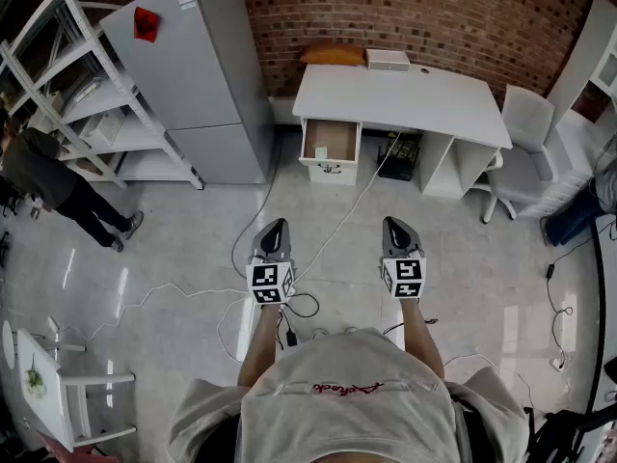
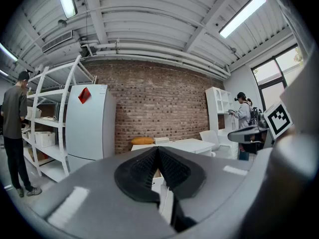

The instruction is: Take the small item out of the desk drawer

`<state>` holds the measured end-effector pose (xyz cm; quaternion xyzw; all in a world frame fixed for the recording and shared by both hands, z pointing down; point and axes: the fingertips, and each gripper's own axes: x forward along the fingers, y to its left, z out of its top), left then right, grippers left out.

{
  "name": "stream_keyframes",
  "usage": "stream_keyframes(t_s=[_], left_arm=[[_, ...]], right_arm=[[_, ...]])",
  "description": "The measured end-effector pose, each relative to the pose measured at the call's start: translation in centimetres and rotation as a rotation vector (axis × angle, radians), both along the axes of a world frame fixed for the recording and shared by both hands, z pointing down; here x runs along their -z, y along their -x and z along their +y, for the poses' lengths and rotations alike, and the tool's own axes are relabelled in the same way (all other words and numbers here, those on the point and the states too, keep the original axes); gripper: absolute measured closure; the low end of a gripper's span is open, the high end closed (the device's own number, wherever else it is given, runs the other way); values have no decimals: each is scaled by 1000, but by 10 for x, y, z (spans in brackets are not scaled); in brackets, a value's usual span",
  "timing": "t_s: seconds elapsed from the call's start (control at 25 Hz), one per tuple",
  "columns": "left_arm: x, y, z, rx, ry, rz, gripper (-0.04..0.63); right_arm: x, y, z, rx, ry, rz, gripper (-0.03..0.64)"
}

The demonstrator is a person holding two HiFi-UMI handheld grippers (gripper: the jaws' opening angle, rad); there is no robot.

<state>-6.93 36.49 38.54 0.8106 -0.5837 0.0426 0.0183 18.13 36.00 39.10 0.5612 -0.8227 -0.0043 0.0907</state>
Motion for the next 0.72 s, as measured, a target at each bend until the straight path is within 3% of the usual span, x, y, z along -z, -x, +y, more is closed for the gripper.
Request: stream_keyframes(t_s=[0.72], left_arm=[[-4, -38, -9, 32, 7, -2, 586]], right_arm=[[-1, -34, -14, 36, -23, -38, 606]])
